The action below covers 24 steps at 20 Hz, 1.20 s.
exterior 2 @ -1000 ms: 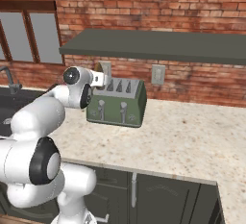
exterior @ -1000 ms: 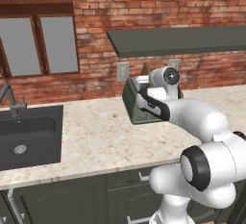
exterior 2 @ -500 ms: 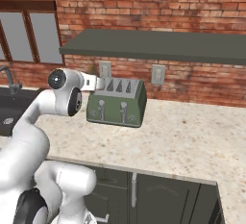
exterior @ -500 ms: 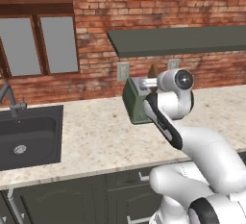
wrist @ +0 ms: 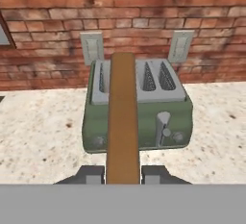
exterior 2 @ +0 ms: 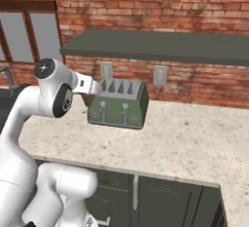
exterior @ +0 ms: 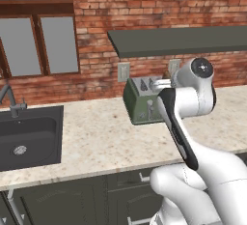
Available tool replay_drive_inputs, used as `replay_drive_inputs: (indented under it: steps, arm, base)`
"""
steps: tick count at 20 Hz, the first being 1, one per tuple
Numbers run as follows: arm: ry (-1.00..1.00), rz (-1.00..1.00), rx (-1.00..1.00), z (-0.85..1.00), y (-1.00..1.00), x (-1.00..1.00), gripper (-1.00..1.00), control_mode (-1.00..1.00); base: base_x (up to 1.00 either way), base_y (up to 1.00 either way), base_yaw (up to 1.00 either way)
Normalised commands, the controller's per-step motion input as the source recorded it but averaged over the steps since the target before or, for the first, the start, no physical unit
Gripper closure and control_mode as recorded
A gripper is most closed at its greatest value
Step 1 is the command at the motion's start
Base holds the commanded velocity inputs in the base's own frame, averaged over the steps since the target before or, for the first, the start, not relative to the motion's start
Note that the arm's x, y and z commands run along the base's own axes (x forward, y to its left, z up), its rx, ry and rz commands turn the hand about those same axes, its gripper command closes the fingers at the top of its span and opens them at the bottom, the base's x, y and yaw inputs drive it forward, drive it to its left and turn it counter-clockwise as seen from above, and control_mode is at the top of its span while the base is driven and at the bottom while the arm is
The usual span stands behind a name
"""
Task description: Start the toaster. Once the lever pops up, take the bread to the plate on the dining counter.
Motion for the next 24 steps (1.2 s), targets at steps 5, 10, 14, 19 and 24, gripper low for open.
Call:
replay_drive_inputs:
  steps: [5, 10, 14, 19, 24]
  arm:
    - [0.18, 0.0, 0.01, 0.0, -0.04, -0.63, 1.0, -1.0]
    - [0.09, 0.0, 0.0, 0.0, 0.0, -0.35, 1.0, -1.0]
    - [0.02, 0.0, 0.0, -0.02, 0.0, -0.23, 1.0, -1.0]
    - [0.03, 0.0, 0.0, -0.02, 0.0, -0.25, 1.0, -1.0]
    - [0.02, 0.0, 0.0, 0.0, 0.0, -0.24, 1.0, -1.0]
  base:
    - [0.0, 0.0, 0.0]
    - [0.0, 0.0, 0.0]
    - [0.0, 0.0, 0.0]
    - [0.0, 0.0, 0.0]
    - [0.0, 0.0, 0.0]
